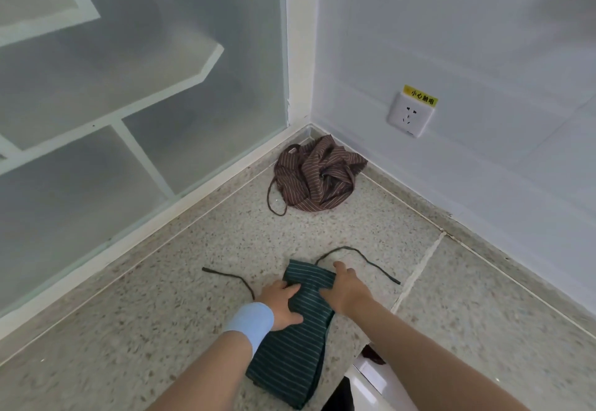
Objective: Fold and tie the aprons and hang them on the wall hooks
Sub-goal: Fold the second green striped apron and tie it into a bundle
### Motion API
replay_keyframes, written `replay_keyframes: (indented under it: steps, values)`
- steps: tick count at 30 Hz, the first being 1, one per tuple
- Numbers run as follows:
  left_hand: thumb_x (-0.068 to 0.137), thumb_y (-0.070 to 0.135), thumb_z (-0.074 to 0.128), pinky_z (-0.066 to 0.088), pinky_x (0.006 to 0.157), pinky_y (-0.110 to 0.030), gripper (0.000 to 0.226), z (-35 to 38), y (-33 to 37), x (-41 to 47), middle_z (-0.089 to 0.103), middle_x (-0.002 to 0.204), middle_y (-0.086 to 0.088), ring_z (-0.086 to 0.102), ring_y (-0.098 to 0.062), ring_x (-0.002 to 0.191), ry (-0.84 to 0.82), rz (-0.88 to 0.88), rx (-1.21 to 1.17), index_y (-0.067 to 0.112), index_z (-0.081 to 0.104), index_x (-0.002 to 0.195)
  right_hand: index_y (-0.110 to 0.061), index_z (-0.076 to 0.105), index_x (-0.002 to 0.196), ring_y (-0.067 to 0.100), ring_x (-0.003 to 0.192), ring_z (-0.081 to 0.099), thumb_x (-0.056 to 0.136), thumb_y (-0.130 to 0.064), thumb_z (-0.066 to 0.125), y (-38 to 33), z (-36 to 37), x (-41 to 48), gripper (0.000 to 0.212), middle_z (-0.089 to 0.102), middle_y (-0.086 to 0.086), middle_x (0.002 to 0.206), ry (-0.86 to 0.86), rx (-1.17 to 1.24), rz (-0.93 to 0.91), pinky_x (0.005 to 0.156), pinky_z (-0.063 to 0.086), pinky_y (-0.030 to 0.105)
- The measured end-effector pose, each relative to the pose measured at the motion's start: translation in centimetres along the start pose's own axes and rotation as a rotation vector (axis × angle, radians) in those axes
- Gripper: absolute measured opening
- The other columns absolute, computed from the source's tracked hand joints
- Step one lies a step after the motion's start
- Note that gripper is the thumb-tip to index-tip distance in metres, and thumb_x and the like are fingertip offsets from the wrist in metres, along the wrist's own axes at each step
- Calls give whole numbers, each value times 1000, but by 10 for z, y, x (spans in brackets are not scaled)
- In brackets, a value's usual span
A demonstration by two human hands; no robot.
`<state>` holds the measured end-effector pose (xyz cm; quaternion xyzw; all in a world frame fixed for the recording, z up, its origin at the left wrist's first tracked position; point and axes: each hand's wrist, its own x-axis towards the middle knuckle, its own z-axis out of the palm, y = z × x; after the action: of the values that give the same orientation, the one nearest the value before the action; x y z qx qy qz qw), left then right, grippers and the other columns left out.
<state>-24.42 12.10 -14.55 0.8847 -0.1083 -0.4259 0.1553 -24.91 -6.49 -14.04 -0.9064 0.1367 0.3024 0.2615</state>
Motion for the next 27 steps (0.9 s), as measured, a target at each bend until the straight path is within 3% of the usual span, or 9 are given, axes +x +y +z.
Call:
replay_keyframes:
  steps: [2,7,9,12,15,18,21,24,27]
  values:
    - [86,51,63,17,121,-39,91,5,-5,6,5,164,0,11,-27,148,-1,9,56,37,6,155,-22,13,157,26,124,51,91,-47,63,3,9,3,86,37,10,145,-20,64,34,98,47,34]
    - [88,36,66,15,121,-47,95,10,-12,19,-3,164,1,0,-27,150,157,36,237,37,0,156,-12,53,120,16,88,57,87,-43,69,12,10,11,47,58,0,100,25,84,106,71,51,30]
    - [89,19,63,24,117,-43,80,14,-8,20,16,159,2,16,-26,145,381,105,203,34,19,154,-8,52,118,18,85,56,90,-39,67,19,8,14,45,59,4,100,82,187,189,67,48,30]
    - [81,-1,59,41,84,-31,48,22,0,22,51,120,3,50,-25,113,590,339,193,26,58,121,-7,47,120,23,86,58,91,-41,64,27,3,13,47,57,5,97,162,284,291,69,52,33]
    - [92,28,55,38,90,-35,37,31,3,21,46,126,1,44,-25,120,467,332,302,25,54,128,-13,33,131,26,106,55,86,-45,67,33,3,4,65,50,11,119,332,-158,267,85,51,37]
    - [90,54,54,13,119,-48,74,40,-4,22,16,155,-1,11,-28,145,250,204,399,31,21,153,-18,31,142,31,124,44,77,-18,65,37,9,-1,74,39,14,138,524,-514,-203,105,42,42]
    - [90,50,58,-8,119,-53,82,43,-11,20,-8,162,2,-15,-32,149,229,189,410,38,9,154,-23,34,146,34,142,29,80,-22,57,42,17,0,70,28,12,154,306,-559,-501,118,26,48]
    - [93,39,60,-4,119,-52,78,41,-15,20,-5,164,4,-12,-30,150,275,156,404,36,12,155,-25,7,157,29,153,3,86,-22,60,50,23,-1,88,0,6,165,107,-627,-411,123,12,48]
    - [92,14,61,1,120,-56,76,33,-16,18,0,164,4,-7,-27,151,310,115,388,29,18,153,-22,2,158,24,153,3,87,-1,60,56,20,1,93,-4,5,166,102,-669,-374,123,17,41]
